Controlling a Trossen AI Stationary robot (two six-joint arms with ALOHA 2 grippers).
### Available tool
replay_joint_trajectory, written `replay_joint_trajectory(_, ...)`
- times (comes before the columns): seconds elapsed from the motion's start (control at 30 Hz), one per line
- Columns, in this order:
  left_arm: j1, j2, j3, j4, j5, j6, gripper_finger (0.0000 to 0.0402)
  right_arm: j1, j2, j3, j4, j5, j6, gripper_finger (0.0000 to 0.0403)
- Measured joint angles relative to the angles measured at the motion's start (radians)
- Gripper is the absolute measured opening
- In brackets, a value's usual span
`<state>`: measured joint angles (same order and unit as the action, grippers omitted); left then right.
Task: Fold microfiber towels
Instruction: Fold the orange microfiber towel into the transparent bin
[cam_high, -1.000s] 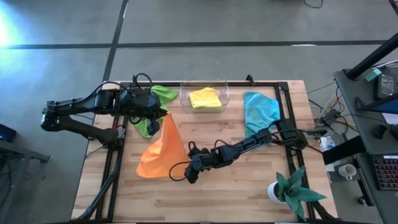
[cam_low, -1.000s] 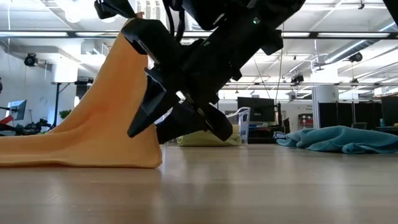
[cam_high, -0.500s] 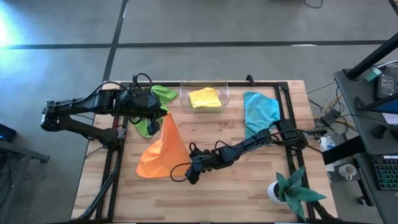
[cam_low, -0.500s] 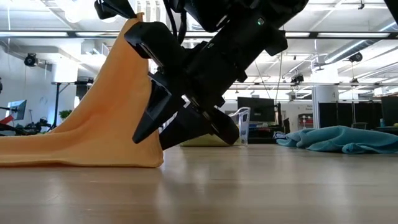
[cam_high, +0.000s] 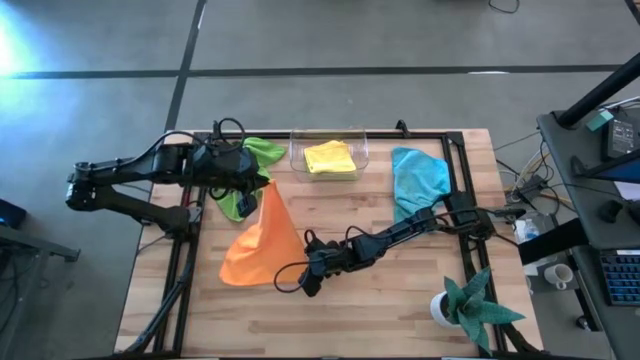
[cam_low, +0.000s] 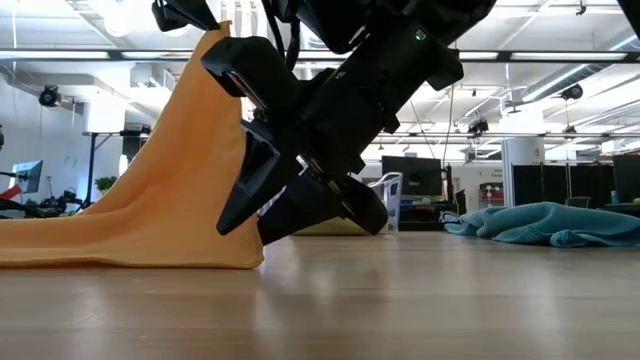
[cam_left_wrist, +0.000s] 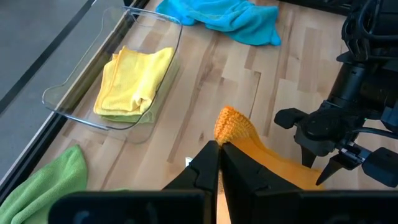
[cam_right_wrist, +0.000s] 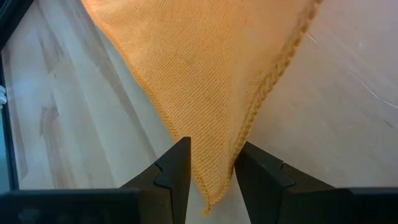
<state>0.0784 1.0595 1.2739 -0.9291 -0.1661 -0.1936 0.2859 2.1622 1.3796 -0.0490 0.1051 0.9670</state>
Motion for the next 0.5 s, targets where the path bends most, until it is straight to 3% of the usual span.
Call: replay_joint_trajectory(0.5, 0.0, 0.0, -0.005, 0.0, 0.0, 0.0, 0.0, -0.012, 0.0, -0.001, 0.0, -0.008, -0.025, 0.0116)
